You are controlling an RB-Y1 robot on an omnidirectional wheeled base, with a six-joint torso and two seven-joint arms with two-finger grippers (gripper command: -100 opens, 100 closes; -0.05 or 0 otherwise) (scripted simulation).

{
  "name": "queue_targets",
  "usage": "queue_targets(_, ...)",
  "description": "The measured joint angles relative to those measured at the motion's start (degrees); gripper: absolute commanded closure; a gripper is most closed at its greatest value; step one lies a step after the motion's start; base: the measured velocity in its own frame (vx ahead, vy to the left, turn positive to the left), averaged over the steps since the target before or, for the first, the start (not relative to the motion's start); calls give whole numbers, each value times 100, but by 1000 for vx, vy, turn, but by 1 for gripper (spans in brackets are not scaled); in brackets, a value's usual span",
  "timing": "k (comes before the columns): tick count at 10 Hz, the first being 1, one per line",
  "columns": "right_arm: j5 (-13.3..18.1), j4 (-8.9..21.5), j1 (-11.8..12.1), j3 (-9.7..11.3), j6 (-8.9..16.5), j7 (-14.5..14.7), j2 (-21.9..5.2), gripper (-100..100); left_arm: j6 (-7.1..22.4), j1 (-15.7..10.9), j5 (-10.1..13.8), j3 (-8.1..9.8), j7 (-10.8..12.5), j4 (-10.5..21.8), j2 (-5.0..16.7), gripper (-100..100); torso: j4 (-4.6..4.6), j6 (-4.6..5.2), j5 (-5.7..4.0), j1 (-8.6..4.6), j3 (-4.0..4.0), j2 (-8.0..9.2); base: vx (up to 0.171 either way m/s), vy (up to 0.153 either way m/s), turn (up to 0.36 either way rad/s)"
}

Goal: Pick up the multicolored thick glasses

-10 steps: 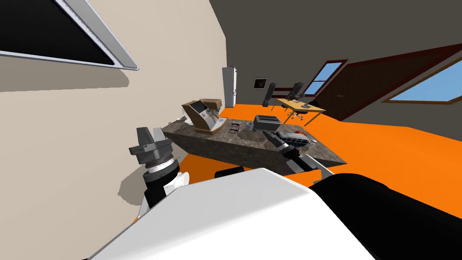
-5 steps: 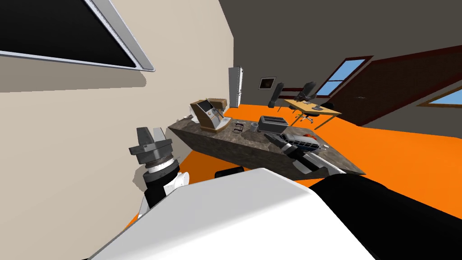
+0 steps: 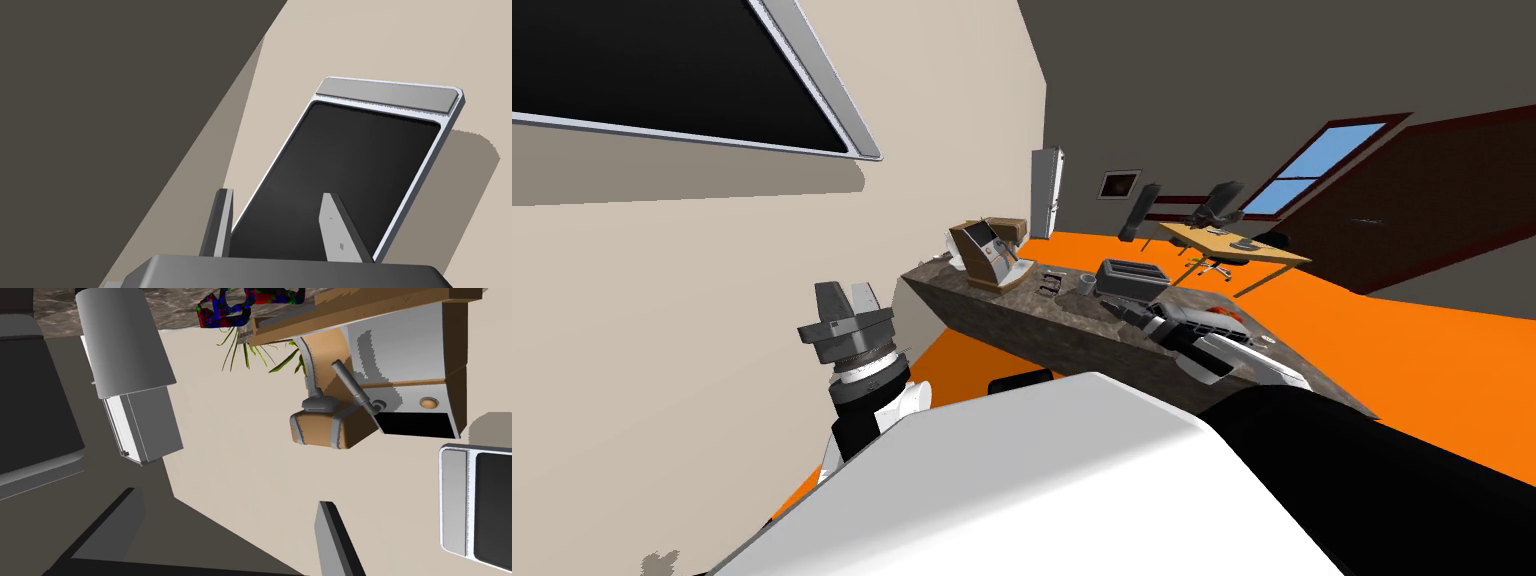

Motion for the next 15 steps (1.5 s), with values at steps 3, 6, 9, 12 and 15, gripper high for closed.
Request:
queue_targets(3, 136, 276, 95, 83, 28, 7, -459, -100, 0, 0, 0, 0, 0, 0, 0, 0, -2, -5, 1, 6, -6, -10, 35, 36, 134)
queue_targets(6, 239, 505, 231, 126, 10, -1, -856, -100, 0, 0, 0, 0, 0, 0, 0, 0, -2, 0, 2, 6, -5, -8, 39, 43, 175)
queue_targets(9, 365, 803, 391, 214, 0, -19, -1282, -100, 0, 0, 0, 0, 0, 0, 0, 0, -3, -4, 2, 11, -9, -15, 51, 44, 152)
queue_targets(12, 497, 1055, 594, 322, 52, -91, -1760, -100, 0, 0, 0, 0, 0, 0, 0, 0, -8, -6, 3, 17, -21, -36, 92, 54, 217)
queue_targets(15, 651, 1280, 857, 439, 111, -133, -2215, -100, 0, 0, 0, 0, 0, 0, 0, 0, -8, -6, 4, 17, -20, -34, 90, 47, 214)
